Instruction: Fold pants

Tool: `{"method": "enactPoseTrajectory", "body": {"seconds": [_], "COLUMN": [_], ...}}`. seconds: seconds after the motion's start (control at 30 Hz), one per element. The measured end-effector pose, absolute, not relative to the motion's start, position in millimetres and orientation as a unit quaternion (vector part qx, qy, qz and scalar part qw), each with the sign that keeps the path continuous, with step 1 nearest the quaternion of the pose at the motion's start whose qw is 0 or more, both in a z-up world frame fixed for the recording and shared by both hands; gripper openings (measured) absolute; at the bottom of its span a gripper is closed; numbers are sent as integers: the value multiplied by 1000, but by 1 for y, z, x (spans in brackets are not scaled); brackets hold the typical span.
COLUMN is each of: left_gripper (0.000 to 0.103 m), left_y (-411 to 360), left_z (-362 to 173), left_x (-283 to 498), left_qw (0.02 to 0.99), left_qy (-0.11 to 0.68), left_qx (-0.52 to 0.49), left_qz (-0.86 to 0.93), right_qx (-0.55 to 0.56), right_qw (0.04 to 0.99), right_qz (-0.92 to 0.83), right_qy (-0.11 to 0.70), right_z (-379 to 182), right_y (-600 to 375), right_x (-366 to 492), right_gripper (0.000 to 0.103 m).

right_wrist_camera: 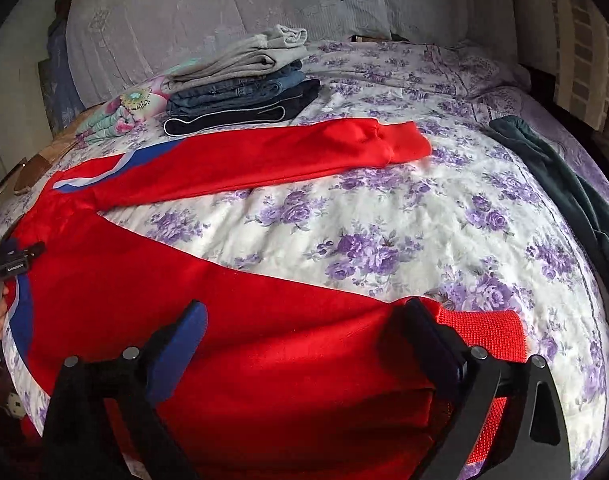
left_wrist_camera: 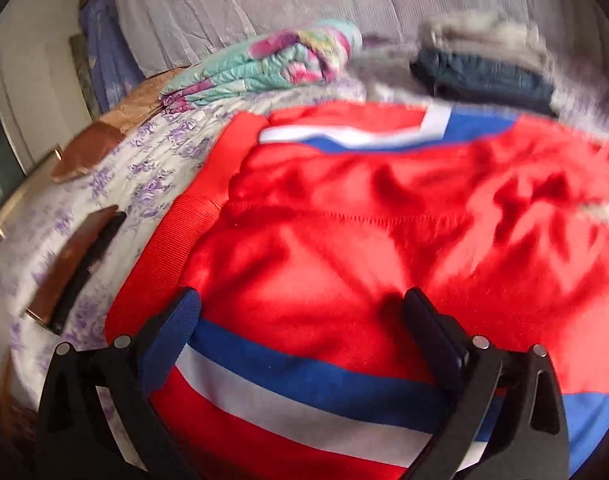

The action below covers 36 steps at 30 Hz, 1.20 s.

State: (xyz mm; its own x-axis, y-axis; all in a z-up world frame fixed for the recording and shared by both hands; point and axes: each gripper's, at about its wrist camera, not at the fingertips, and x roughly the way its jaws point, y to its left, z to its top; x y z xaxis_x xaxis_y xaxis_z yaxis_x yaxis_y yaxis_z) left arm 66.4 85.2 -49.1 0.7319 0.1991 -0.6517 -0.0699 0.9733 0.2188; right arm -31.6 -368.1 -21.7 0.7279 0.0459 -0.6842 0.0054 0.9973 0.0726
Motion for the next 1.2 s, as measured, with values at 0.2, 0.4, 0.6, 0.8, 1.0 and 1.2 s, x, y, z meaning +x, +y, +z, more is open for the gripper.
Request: {"method": "enactPoseTrajectory", "body": {"seconds": [0.2,0.4,0.6,0.8,1.0,1.2], "left_gripper": [98,98,98,98,98,98], "left_y": [109,125,98,114,152,191], "left_z": [-36,-13,-50,-32,7,16], "left_x": [45,33,44,32,26,64], "left_qw": [941,944,934,943,955,944], "left_qy": [337,329,340,330,298,328], "left_qx": [22,-9,102,32,10,-26], "left_qz": [30,-8,43,8,8,15], "right_qx": [-9,-57,-58,-26,29,61], "right_qw": [963,950,924,930,930,928], "right_qz": [-31,21,30,62,93,115], "right_qy": [269,305,377,362,354,349], "right_z": [5,-1,-30,-27,-26,-26], "right_y": [-353,-328,-324,-333,-347,-356], "right_x": [-69,-81,-62,-66,-66,-66], "right_gripper": [99,99,99,99,99,99]}}
